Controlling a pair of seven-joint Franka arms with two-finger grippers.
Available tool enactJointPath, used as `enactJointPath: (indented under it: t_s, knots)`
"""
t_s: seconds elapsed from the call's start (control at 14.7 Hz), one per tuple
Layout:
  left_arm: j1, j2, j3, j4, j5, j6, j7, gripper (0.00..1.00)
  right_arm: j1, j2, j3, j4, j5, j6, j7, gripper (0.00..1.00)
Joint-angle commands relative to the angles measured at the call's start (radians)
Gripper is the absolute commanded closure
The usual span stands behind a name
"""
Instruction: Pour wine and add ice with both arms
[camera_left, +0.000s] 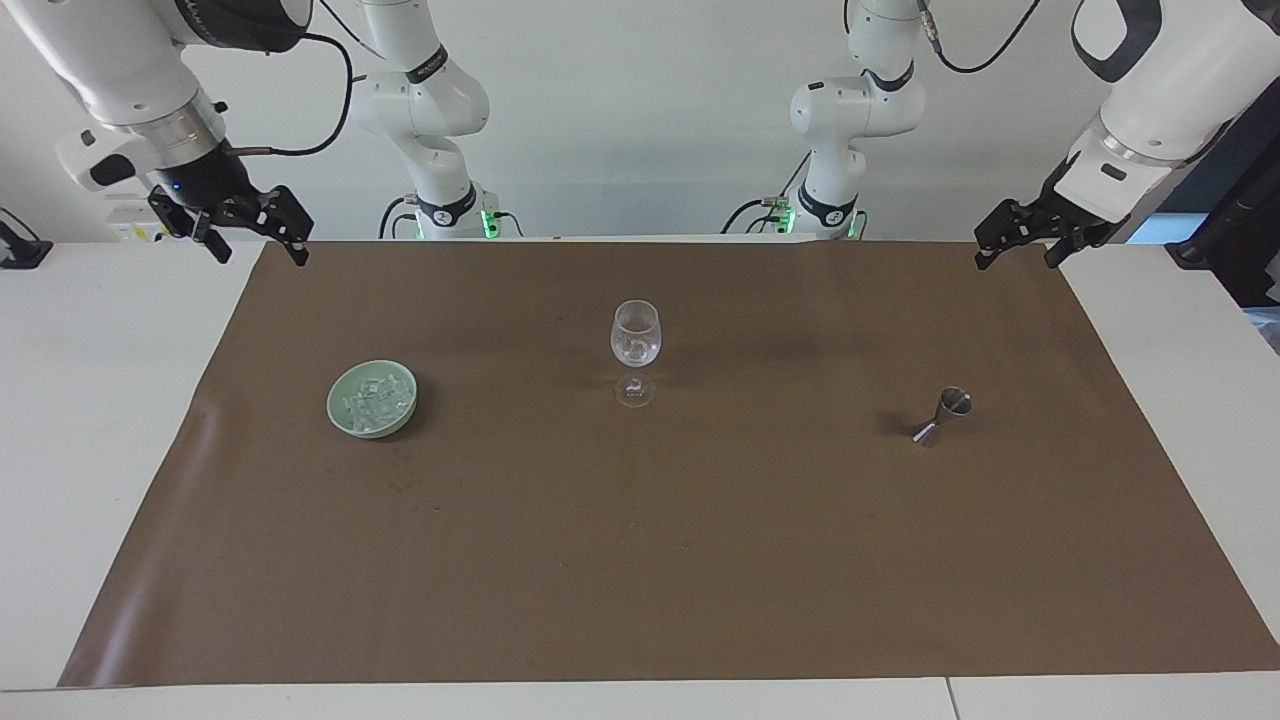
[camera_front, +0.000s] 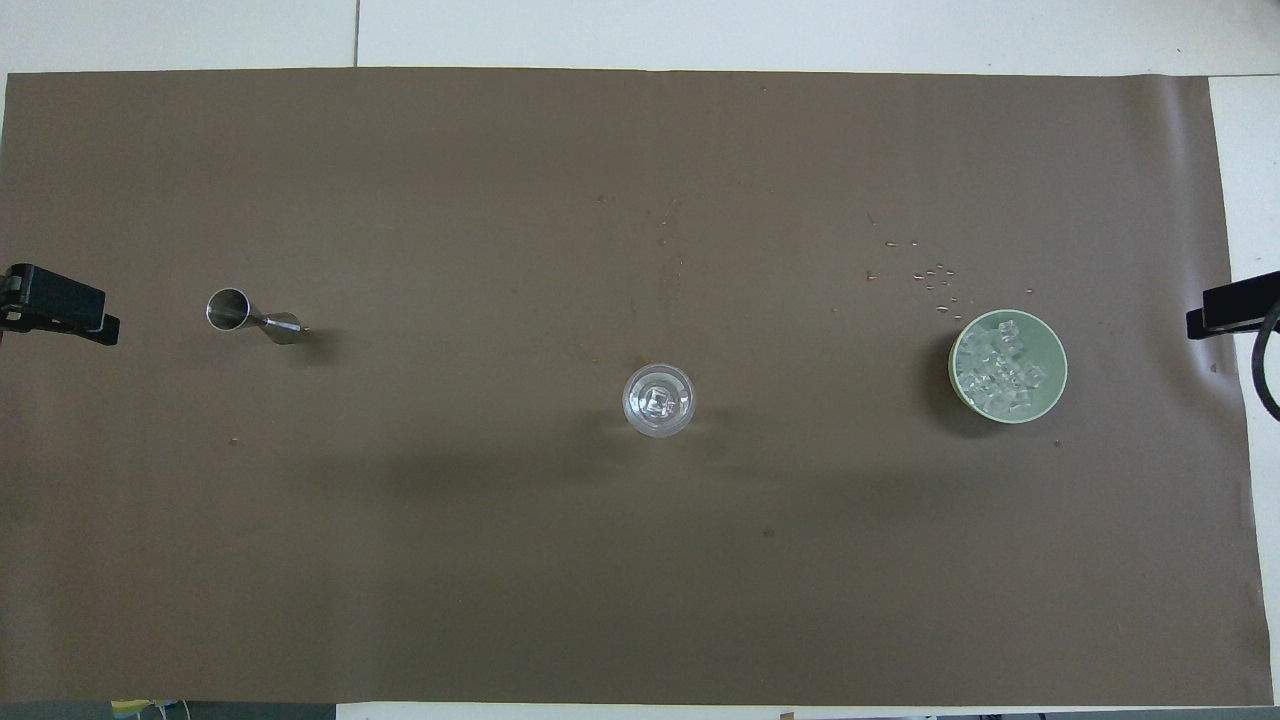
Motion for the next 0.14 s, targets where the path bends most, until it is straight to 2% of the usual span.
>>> enactJointPath:
  t_s: [0.0, 0.07]
  knots:
    - [0.007, -0.024, -0.007, -0.030, 0.017, 0.021, 0.014, 0.00, -0.014, 0.007, 0.011, 0.008, -0.012, 0.004, -0.015, 0.00]
    - [0.007, -0.024, -0.007, -0.030, 0.017, 0.021, 0.014, 0.00, -0.014, 0.007, 0.011, 0.008, -0.012, 0.004, -0.015, 0.00]
